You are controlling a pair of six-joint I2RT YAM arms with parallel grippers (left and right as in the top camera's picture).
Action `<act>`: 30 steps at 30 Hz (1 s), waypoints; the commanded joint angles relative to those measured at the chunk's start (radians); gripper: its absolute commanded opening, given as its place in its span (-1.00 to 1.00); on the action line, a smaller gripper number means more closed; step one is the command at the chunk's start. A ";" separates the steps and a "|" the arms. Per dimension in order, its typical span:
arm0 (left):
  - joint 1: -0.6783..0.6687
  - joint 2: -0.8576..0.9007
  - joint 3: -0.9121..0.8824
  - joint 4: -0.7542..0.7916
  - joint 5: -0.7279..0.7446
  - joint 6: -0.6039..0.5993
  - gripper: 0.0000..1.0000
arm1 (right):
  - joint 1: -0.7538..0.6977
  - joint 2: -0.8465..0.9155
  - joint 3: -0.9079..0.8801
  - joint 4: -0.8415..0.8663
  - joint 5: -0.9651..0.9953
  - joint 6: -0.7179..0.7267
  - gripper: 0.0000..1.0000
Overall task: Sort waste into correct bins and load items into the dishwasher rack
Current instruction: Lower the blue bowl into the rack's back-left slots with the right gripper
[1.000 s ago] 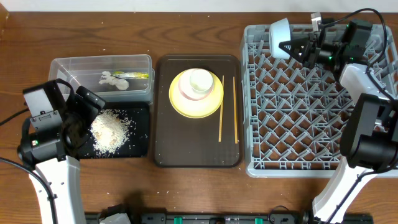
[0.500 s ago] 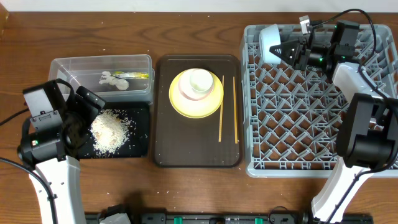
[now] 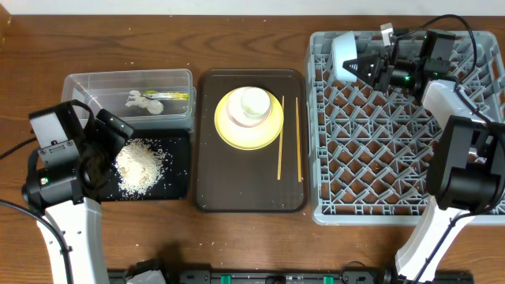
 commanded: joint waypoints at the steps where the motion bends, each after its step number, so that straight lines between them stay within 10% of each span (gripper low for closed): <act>1: 0.005 0.002 0.015 0.000 -0.002 -0.008 0.88 | -0.015 0.053 -0.001 -0.007 0.008 -0.008 -0.97; 12: 0.005 0.002 0.015 0.000 -0.002 -0.008 0.88 | -0.111 0.053 -0.001 0.087 -0.015 0.209 -0.95; 22: 0.005 0.002 0.015 0.000 -0.002 -0.008 0.88 | -0.228 0.052 -0.001 0.089 -0.040 0.391 0.30; 30: 0.005 0.002 0.015 0.000 -0.002 -0.008 0.88 | -0.274 -0.004 -0.001 0.143 0.087 0.585 0.10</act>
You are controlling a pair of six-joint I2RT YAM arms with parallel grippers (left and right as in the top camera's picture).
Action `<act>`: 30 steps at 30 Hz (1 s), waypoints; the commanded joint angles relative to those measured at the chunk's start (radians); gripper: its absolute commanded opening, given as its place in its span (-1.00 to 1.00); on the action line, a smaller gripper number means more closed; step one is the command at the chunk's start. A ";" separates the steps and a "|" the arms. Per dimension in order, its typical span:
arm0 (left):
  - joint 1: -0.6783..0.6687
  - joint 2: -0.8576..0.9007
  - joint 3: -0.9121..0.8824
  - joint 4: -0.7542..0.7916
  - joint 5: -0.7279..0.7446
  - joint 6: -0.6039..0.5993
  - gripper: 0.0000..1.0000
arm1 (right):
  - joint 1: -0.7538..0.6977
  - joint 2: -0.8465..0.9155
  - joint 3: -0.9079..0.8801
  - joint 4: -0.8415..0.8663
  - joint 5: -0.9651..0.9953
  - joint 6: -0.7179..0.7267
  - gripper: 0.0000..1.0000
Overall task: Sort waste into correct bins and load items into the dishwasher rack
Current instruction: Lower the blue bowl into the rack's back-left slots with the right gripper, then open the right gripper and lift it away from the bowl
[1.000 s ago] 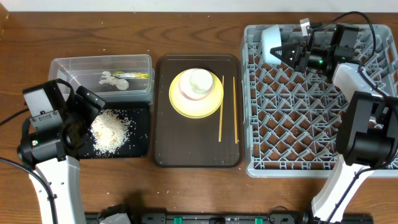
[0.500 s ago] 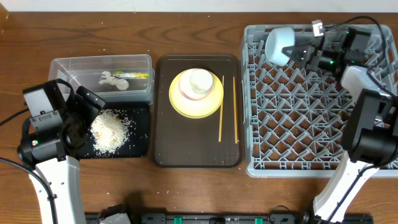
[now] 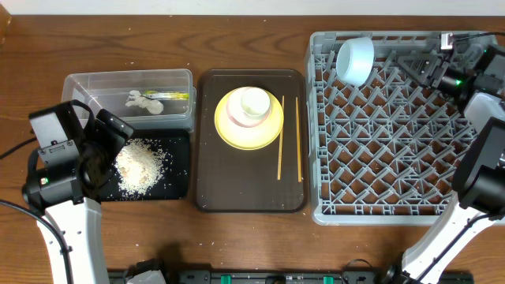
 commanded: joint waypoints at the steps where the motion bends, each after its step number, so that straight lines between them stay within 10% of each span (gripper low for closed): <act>1: 0.005 0.002 0.015 0.000 -0.002 -0.008 0.88 | -0.011 -0.064 0.000 0.002 0.078 0.102 0.08; 8: 0.005 0.002 0.015 0.000 -0.002 -0.008 0.88 | 0.048 -0.241 0.000 -0.085 0.268 0.044 -0.46; 14: 0.005 0.002 0.015 0.000 -0.002 -0.008 0.88 | 0.230 -0.416 0.000 -0.388 0.648 -0.295 -0.98; 25: 0.005 0.002 0.015 0.000 -0.002 -0.008 0.88 | 0.674 -0.402 0.000 -0.573 1.651 -0.659 -0.98; 30: 0.005 0.002 0.015 0.000 -0.002 -0.008 0.88 | 0.694 -0.340 0.000 -0.563 1.757 -0.658 -0.98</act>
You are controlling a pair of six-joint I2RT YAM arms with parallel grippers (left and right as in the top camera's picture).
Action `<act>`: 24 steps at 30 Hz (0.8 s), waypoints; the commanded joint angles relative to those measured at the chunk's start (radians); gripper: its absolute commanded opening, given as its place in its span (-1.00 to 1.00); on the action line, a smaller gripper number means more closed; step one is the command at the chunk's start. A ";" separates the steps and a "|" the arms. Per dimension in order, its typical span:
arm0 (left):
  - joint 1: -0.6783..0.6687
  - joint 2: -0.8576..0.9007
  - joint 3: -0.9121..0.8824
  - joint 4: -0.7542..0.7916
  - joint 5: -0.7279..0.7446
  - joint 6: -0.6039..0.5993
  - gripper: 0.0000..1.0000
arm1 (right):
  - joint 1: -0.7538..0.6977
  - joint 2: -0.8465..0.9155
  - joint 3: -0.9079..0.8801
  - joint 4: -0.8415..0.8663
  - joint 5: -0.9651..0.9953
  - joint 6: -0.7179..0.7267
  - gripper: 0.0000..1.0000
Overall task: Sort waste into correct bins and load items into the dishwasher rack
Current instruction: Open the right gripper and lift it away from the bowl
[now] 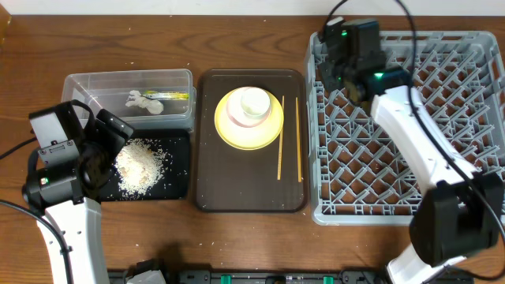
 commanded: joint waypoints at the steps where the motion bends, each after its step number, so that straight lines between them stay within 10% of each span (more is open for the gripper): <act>1: 0.005 0.002 0.015 0.000 -0.002 -0.008 0.88 | -0.016 0.049 -0.002 0.001 0.200 -0.039 -0.98; 24: 0.005 0.002 0.015 0.000 -0.002 -0.008 0.88 | -0.180 -0.034 -0.002 -0.047 -0.083 0.057 -0.81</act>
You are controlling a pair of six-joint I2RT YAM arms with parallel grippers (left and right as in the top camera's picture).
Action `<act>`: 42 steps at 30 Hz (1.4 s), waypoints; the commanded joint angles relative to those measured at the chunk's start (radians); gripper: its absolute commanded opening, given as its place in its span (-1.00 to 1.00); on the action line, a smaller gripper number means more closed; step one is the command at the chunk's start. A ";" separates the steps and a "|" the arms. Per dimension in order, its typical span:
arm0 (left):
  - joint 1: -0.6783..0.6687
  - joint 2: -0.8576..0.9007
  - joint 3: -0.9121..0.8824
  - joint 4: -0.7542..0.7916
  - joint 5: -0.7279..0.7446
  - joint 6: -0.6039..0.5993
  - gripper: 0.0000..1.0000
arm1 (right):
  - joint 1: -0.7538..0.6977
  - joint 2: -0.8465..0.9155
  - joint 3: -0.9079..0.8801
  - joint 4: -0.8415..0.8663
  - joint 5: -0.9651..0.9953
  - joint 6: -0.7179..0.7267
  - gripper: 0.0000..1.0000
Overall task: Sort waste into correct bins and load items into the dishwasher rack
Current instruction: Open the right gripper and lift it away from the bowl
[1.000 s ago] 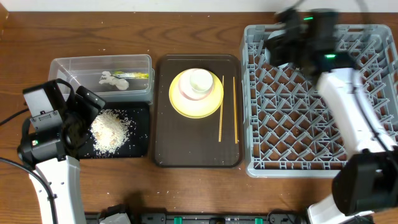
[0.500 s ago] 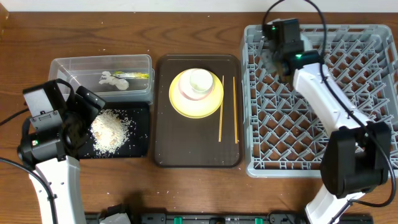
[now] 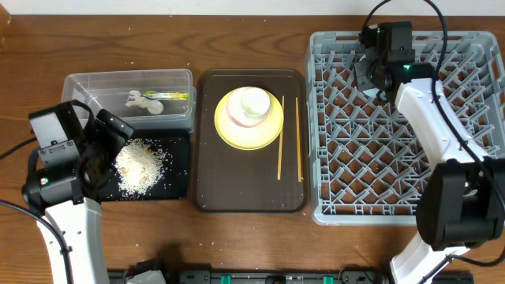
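Observation:
The grey dishwasher rack (image 3: 410, 181) fills the right side of the table. My right gripper (image 3: 371, 72) hangs over the rack's back row, its fingers hidden under the wrist, so open or shut is unclear. No white cup shows in the rack. On the brown tray (image 3: 237, 185) a yellow plate (image 3: 225, 130) carries a pink bowl (image 3: 235, 114) with a white cup (image 3: 255, 102) in it. Two wooden chopsticks (image 3: 280, 146) lie beside the plate. My left gripper (image 3: 102, 118) rests open at the far left, over the edge of the black bin (image 3: 177, 177).
A clear bin (image 3: 87, 83) at the back left holds crumpled tissue (image 3: 140, 100) and a wrapper. The black bin in front of it holds a heap of rice-like scraps (image 3: 140, 166). Cables run along the rack's back edge.
My right arm has moved right along the rack's back, from the back-left corner to the back middle. The left arm and the tray's items have not moved.
My right gripper held a white cup over the rack's back left. Then the cup lay on its side there and the gripper was open at the far right. Then the arm covered that corner. Now it is further right and the cup does not show.

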 commanded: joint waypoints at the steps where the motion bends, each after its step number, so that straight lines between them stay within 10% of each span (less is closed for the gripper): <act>1: 0.005 0.002 0.015 0.000 -0.002 -0.008 0.88 | 0.003 -0.091 -0.001 0.000 -0.062 0.011 -0.81; 30: 0.005 0.002 0.015 0.000 -0.002 -0.008 0.88 | -0.020 0.027 -0.002 0.084 -0.232 0.012 -0.66; 42: 0.005 0.002 0.015 0.000 -0.002 -0.008 0.88 | -0.081 0.069 -0.001 0.061 0.005 0.151 -0.71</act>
